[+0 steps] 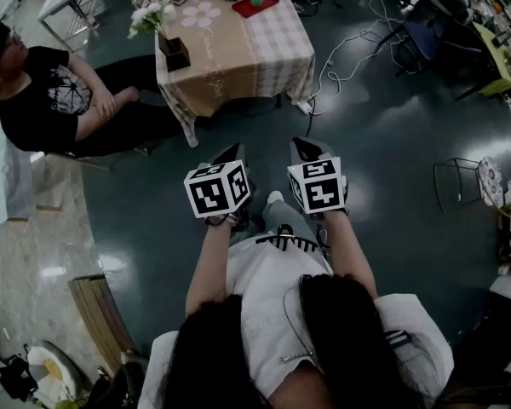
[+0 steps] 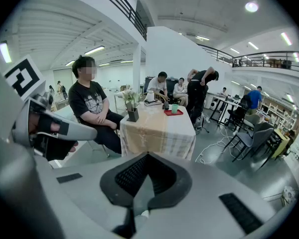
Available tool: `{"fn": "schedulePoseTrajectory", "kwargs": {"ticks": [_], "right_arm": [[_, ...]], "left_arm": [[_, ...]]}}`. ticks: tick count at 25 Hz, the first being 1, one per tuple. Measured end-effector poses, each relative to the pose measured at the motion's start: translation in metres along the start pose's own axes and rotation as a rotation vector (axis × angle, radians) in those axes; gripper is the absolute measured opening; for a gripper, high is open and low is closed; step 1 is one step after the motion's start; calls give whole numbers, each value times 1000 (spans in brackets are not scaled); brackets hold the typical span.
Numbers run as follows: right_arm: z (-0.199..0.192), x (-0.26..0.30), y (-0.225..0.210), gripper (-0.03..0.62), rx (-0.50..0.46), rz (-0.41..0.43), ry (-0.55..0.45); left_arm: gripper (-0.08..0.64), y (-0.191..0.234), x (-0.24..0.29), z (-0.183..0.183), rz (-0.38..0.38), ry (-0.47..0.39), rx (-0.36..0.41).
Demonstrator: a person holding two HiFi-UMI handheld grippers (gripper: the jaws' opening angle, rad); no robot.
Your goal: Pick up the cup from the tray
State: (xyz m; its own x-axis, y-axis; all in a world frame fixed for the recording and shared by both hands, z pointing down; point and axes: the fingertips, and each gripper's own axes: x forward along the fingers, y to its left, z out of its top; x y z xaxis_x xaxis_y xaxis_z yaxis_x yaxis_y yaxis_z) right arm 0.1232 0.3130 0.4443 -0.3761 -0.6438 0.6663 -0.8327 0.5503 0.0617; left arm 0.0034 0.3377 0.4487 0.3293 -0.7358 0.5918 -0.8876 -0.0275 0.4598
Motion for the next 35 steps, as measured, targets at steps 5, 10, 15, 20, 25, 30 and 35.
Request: {"fn": "schedulePoseTrajectory", "kwargs": {"ticks": [5, 10, 15, 20, 25, 30, 35], "right_arm": [[-7, 2, 1, 9, 9, 5, 31], [-8, 5, 1, 9, 17, 4, 51], [1, 5, 3, 11, 95, 46, -5], [9, 9, -3, 14, 102, 55, -40], [18, 22, -3, 148, 107, 121, -76], [35, 46, -10, 218, 87, 170, -91], [63, 85, -31, 253, 91, 203, -100]], "left_arm": [[8, 0, -1, -11, 7, 31, -7], [8, 2, 1, -9, 7, 35, -2], [8, 5, 1, -9, 13, 42, -1], [8, 3, 3, -1, 2, 26, 6], [8, 7, 12, 8, 15, 20, 6], [8, 14, 32, 22, 47, 27, 6], [8, 21, 66, 54, 72, 29, 18]]}}
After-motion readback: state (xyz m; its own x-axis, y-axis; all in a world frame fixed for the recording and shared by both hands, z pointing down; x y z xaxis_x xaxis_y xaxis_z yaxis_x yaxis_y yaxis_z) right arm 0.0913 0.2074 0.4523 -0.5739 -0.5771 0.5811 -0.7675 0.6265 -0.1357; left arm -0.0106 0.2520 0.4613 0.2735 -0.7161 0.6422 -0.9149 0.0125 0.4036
